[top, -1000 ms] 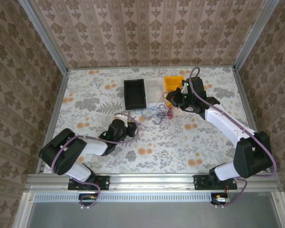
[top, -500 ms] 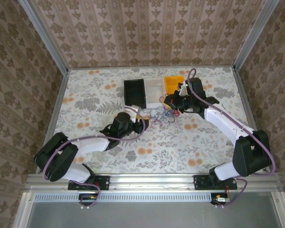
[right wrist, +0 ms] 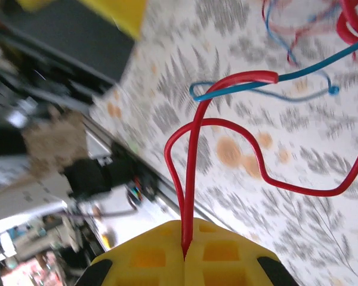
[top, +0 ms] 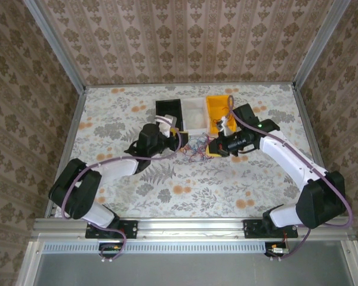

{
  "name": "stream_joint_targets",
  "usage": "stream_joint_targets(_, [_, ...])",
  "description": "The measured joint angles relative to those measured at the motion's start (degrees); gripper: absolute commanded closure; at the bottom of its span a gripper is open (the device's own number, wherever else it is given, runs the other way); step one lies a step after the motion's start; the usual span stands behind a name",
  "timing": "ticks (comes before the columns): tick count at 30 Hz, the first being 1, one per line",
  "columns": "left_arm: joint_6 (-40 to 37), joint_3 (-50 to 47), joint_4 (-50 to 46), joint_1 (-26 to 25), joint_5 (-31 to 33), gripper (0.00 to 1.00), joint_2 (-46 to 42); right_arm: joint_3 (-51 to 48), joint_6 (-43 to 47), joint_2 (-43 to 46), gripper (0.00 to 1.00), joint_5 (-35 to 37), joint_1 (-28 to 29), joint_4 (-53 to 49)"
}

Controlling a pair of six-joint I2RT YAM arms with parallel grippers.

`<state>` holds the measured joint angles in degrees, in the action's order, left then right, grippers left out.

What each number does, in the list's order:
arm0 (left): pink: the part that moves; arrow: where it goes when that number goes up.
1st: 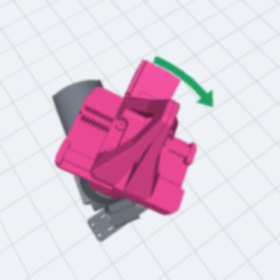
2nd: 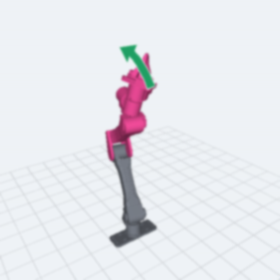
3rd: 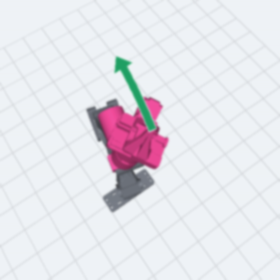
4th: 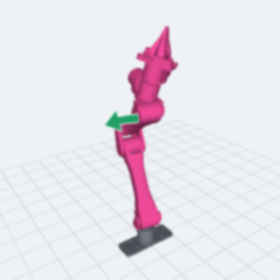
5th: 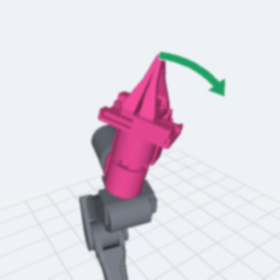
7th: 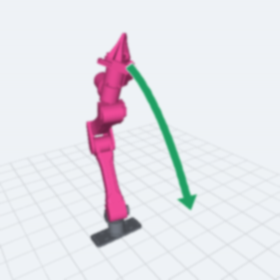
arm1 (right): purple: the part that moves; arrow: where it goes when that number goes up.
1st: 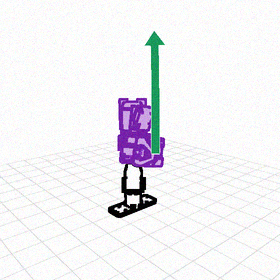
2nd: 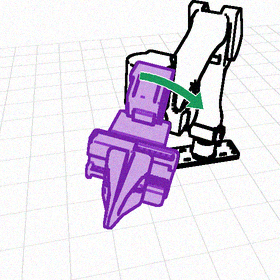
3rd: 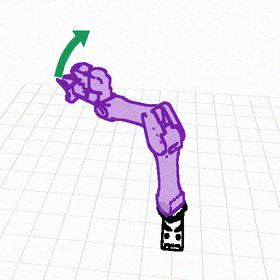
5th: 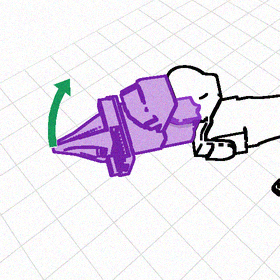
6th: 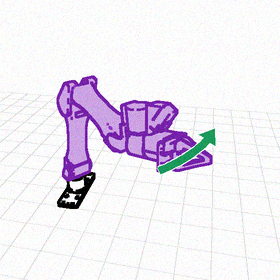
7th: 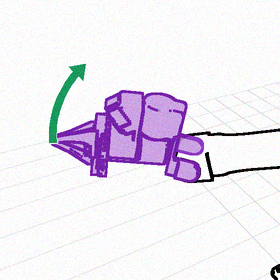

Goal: Untangle the cables

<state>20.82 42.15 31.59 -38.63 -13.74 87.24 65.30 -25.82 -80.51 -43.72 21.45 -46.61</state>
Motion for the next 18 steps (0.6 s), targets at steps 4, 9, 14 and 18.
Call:
stream_joint_targets(4, [-0.07, 4.0, -0.7, -0.7, -5.99, 0.3, 4.55, -0.13, 6.34, -2.51, 1.0, 1.99, 3.8, -5.51])
stream_joint_targets(9, [-0.35, 9.25, -4.94, -1.51, -9.25, 0.26, 13.38, -0.33, 9.66, -2.82, 1.0, 3.26, 4.9, -6.8])
stream_joint_targets(14, [-1.55, 16.57, -11.21, -3.52, -9.4, 0.23, 21.29, -0.46, 10.91, -2.82, 1.0, 3.21, 4.9, -6.78])
stream_joint_targets(18, [-1.55, 21.84, -13.31, -5.77, -9.42, 0.27, 25.42, -1.57, 10.88, -2.82, 1.0, 3.21, 4.9, -6.67])
